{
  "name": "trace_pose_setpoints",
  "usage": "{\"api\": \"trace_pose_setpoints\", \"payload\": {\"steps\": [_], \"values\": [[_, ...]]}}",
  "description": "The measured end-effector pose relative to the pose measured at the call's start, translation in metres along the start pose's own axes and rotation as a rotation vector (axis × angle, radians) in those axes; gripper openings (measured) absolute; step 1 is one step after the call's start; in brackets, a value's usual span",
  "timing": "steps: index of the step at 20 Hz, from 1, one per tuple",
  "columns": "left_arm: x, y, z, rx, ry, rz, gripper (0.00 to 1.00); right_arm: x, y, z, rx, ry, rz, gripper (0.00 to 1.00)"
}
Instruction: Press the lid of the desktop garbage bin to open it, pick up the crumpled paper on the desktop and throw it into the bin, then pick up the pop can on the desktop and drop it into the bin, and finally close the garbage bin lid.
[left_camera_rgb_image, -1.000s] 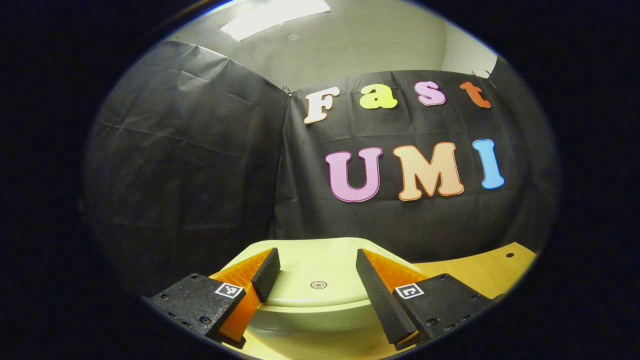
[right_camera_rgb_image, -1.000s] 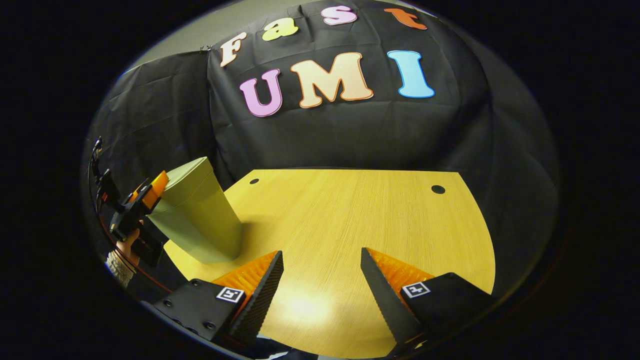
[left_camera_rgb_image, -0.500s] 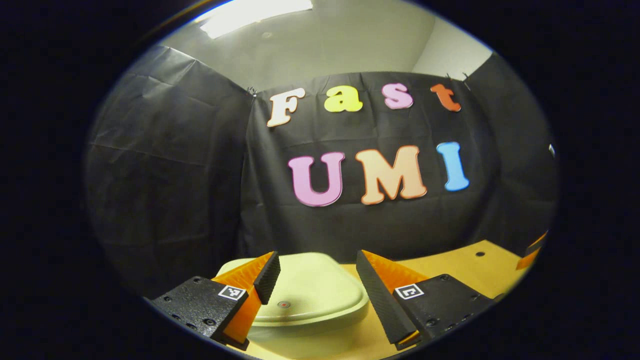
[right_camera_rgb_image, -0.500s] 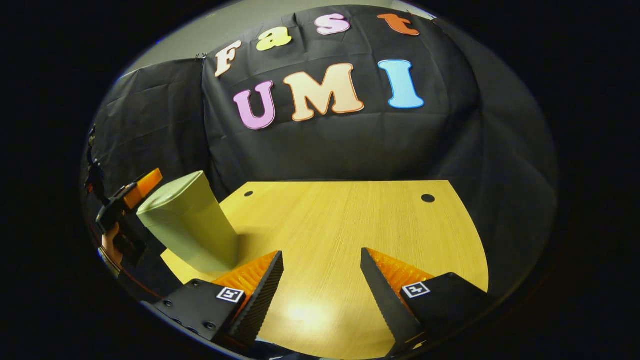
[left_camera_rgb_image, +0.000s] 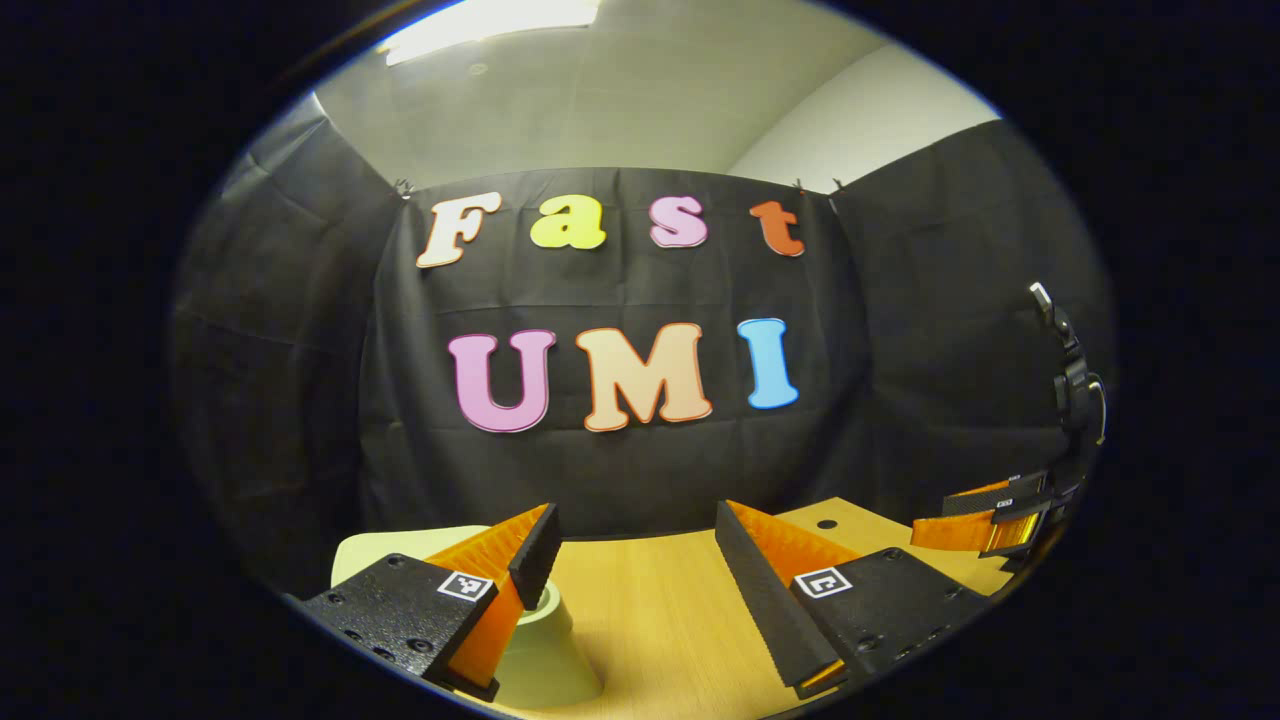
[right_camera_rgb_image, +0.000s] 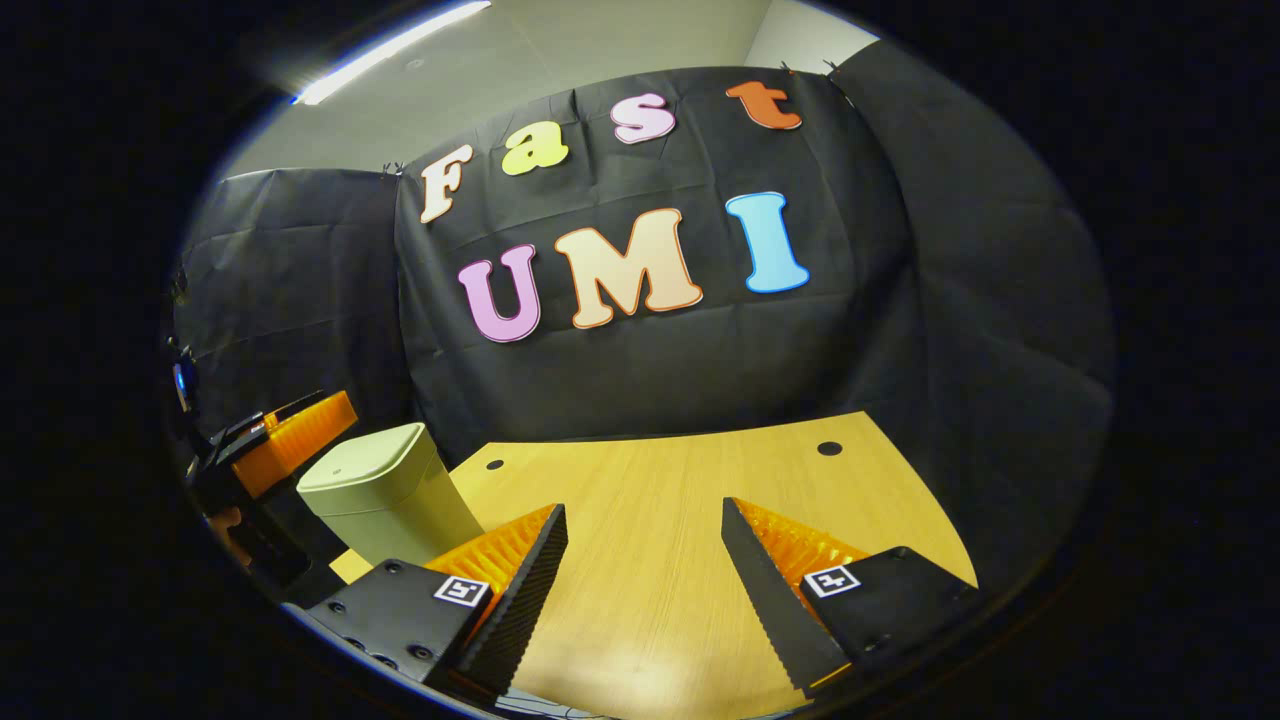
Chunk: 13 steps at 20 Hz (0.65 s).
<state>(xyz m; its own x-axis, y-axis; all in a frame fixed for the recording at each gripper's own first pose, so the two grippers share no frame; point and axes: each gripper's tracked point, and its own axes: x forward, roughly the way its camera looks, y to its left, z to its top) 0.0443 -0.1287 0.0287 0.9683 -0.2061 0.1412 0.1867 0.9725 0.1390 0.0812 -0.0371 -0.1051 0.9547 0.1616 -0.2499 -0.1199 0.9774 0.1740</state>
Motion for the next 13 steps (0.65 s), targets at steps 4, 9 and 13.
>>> {"api": "trace_pose_setpoints", "payload": {"steps": [4,9,13], "values": [[-0.009,-0.017,-0.021,-0.064,0.036,-0.076,0.95,-0.029,0.003,-0.022,0.014,0.010,-0.048,0.98],[-0.012,0.006,-0.024,-0.064,0.042,-0.056,0.99,-0.042,0.007,-0.021,0.059,-0.016,-0.080,0.98],[-0.017,0.025,-0.025,-0.061,0.039,-0.034,0.98,-0.046,0.005,-0.011,0.062,-0.047,-0.107,0.98]]}}
